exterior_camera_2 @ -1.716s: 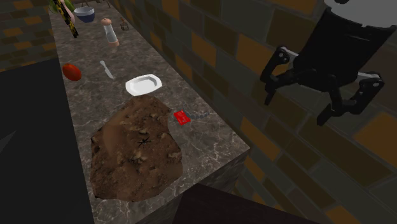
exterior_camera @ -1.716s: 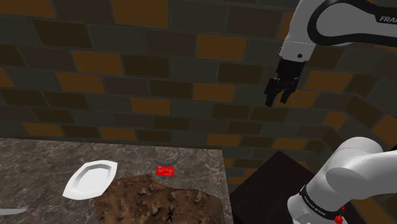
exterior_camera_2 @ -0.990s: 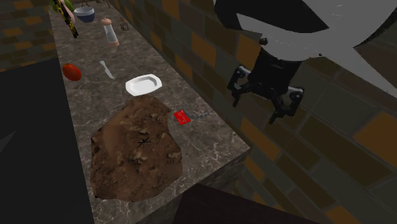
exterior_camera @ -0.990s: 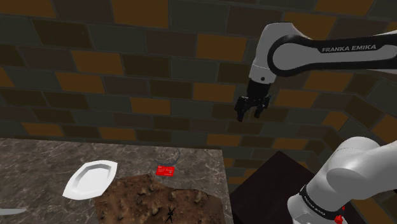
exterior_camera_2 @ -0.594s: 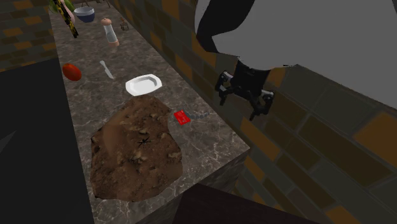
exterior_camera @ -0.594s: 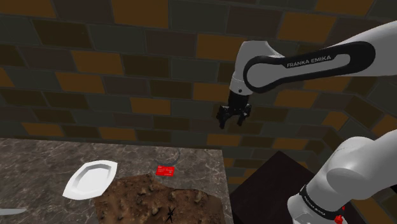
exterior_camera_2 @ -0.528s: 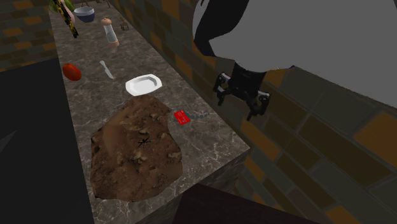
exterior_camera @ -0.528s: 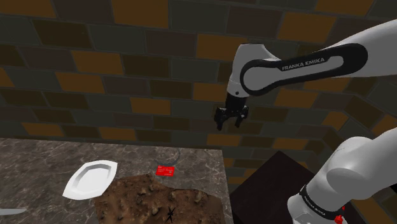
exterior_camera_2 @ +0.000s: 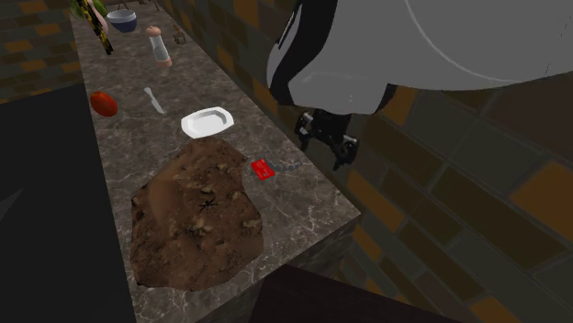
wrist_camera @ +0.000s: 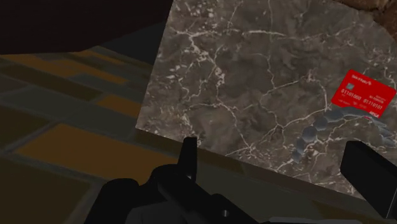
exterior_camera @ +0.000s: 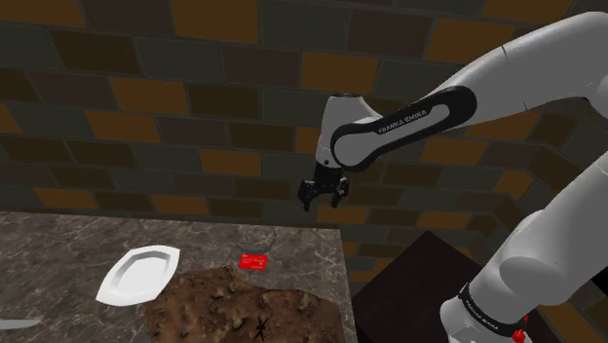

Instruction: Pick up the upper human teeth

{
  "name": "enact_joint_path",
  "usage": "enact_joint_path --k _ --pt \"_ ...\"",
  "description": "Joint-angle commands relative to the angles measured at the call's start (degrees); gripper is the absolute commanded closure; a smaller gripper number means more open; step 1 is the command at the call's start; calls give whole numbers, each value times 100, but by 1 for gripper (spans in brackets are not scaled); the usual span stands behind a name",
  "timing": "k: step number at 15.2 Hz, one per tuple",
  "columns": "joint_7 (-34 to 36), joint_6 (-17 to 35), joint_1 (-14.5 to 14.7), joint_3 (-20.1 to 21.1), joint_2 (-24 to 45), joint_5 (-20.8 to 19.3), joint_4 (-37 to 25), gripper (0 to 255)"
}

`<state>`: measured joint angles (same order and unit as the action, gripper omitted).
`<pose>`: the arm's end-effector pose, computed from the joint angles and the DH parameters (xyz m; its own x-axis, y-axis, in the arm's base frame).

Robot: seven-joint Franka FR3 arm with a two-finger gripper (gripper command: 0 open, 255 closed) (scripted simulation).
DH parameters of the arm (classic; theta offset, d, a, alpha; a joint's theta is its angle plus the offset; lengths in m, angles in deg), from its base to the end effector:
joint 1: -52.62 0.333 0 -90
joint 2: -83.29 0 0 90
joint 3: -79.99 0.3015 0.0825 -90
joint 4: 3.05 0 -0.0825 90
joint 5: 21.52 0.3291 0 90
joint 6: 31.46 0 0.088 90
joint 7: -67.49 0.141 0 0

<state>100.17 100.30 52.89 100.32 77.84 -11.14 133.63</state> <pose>0.4139 0.1642 0.3436 0.9445 -0.3238 -0.0559 -0.3277 -0.9409 -0.0856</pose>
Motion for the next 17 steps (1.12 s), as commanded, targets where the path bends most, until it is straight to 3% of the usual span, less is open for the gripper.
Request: enact_joint_path --k 1,12,14,17 --pt "312 307 8 85 532 -214 -248 0" --pt "1880 1106 446 -89 3170 -1572 -2081 0" --pt "2277 1110 264 145 3692 -2036 -2528 0" --pt "2719 1133 -325 752 3979 -2731 -2570 0"
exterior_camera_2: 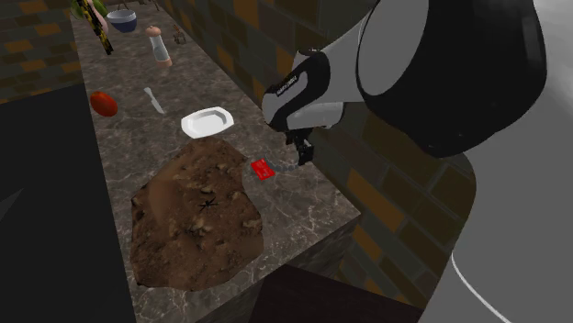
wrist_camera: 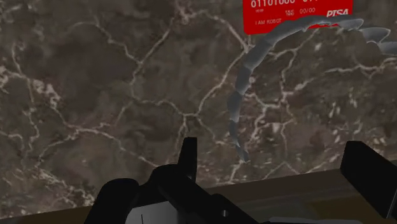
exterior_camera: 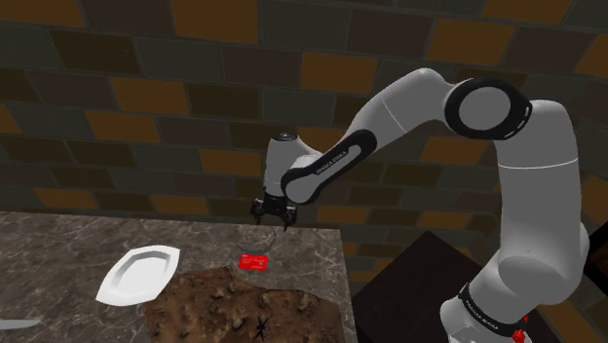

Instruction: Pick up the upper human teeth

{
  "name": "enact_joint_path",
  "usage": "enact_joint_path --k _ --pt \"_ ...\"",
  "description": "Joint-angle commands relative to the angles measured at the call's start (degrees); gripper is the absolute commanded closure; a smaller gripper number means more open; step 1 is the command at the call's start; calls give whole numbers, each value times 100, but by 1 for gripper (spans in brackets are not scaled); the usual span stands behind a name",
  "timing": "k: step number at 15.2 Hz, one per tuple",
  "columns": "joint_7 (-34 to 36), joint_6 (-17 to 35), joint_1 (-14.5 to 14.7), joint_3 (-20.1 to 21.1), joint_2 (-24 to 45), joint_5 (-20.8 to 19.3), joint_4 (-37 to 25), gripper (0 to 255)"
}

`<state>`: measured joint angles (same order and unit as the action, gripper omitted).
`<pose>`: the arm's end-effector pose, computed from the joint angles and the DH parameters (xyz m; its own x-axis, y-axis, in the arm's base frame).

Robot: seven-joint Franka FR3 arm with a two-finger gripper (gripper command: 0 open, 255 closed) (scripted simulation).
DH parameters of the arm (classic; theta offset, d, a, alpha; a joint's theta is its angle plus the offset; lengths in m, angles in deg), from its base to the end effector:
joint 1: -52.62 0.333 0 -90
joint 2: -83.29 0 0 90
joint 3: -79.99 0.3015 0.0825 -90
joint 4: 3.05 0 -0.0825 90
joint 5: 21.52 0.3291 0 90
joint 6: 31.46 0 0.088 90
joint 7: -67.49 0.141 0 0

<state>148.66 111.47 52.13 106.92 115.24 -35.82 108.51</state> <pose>0.5299 0.2493 0.2197 0.6766 -0.7332 -0.0683 -0.7362 -0.6717 -0.0823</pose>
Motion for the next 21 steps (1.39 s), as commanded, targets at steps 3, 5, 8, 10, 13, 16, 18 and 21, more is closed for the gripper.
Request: enact_joint_path --k 3,5,8,10,13,16,18,21 --pt "-1689 42 -709 559 609 -977 -124 0" --pt "-1404 63 -938 786 896 -1452 -189 0" --pt "-1175 -69 -1242 1126 1022 -1821 -213 255" --pt "-1124 -68 -1167 1103 1065 -1843 -256 255" --pt "-1049 -1 -1131 1091 1049 -1871 -179 255" --pt "-1044 -25 -1138 1121 1009 -1848 -163 255" --pt "-950 -235 -1568 1493 1176 -2208 -245 255" --pt "-819 -492 -1914 1918 1187 -2420 -239 255"
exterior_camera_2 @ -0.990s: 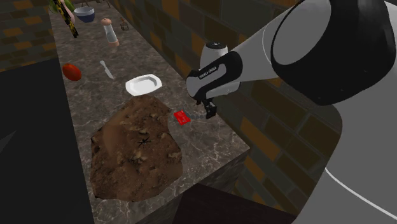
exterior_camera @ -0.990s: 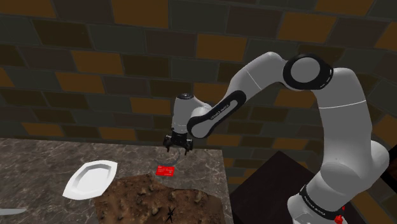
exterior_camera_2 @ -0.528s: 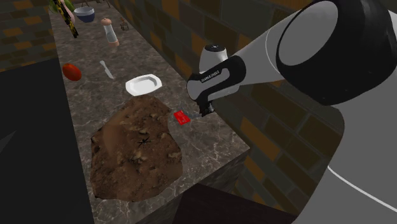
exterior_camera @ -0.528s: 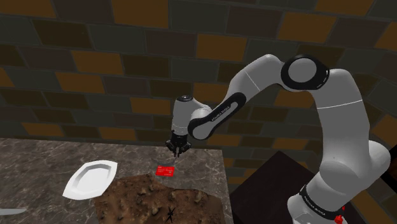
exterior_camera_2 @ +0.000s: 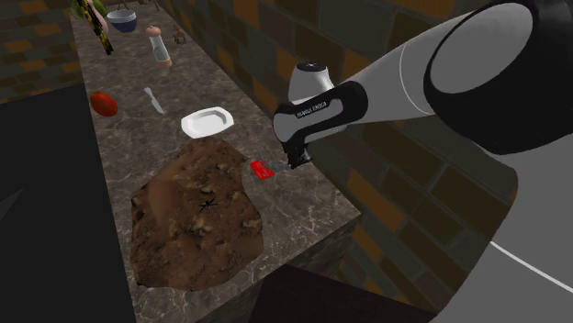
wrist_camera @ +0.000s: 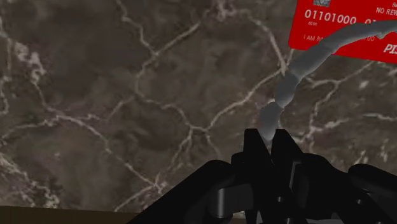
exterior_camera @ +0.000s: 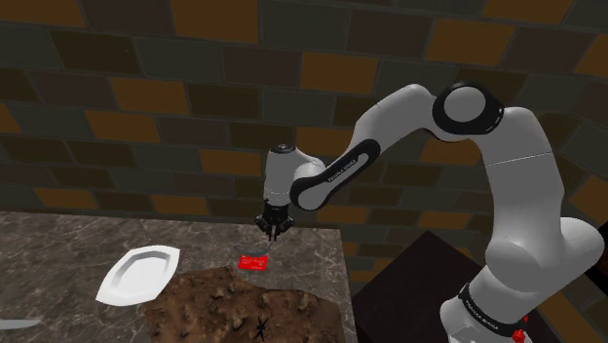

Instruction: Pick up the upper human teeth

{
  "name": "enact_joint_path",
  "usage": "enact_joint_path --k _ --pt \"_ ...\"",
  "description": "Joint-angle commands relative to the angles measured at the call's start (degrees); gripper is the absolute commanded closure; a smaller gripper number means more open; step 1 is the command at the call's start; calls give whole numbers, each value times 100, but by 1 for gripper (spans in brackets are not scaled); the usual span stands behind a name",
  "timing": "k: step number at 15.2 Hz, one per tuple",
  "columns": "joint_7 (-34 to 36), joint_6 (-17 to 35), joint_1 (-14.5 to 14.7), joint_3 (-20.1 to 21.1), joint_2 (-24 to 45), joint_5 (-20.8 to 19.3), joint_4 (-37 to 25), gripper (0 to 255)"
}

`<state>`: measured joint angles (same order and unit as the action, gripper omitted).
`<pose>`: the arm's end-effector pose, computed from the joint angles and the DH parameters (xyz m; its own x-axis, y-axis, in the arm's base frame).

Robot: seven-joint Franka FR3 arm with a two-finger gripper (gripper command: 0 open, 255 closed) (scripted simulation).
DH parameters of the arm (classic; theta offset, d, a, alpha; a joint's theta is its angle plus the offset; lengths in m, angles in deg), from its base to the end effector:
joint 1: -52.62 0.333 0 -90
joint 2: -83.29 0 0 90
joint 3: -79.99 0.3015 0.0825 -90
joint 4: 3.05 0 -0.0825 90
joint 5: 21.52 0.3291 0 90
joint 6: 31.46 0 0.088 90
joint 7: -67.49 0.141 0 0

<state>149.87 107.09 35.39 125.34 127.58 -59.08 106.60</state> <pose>0.5254 0.2473 0.1845 0.8269 -0.5574 -0.0742 -0.5619 -0.8238 -0.0747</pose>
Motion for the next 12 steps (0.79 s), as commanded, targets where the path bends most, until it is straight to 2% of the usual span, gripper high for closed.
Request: enact_joint_path --k 1,12 --pt "-920 -126 -326 186 -59 -123 -44 255" --pt "-1096 -613 -741 759 -505 244 -11 255"
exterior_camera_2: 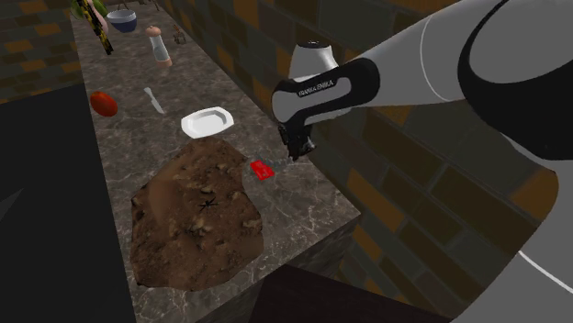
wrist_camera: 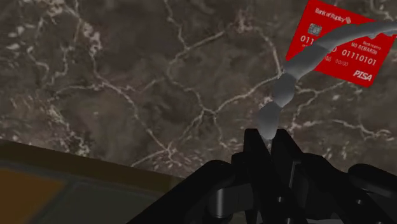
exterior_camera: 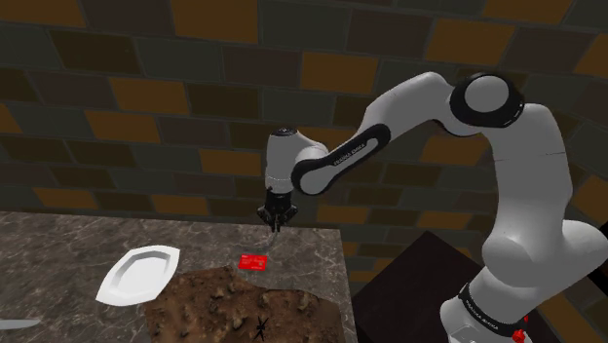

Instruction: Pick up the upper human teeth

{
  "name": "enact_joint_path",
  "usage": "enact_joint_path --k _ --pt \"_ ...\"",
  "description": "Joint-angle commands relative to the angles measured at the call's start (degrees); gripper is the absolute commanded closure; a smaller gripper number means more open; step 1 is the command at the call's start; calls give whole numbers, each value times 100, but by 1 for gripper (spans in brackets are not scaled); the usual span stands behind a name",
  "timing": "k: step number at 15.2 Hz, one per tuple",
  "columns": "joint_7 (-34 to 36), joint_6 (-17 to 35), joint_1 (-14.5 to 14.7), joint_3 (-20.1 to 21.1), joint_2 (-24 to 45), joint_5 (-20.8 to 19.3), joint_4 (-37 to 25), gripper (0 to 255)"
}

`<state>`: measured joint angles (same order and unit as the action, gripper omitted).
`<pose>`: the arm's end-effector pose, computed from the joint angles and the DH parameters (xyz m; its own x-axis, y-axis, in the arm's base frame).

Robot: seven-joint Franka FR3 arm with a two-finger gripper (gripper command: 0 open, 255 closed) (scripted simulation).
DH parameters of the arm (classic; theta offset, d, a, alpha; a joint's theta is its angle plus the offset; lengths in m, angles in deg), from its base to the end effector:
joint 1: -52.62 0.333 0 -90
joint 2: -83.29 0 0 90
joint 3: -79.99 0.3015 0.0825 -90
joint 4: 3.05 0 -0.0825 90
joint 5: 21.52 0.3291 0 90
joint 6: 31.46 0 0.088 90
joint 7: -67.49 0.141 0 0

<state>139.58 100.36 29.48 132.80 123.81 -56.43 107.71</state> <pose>0.5184 0.2420 0.2303 0.9048 -0.4180 -0.0817 -0.4232 -0.9038 -0.0638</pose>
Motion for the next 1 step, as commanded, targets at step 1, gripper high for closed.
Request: enact_joint_path --k 1 --pt "-68 61 -149 12 -129 -19 -122 255"
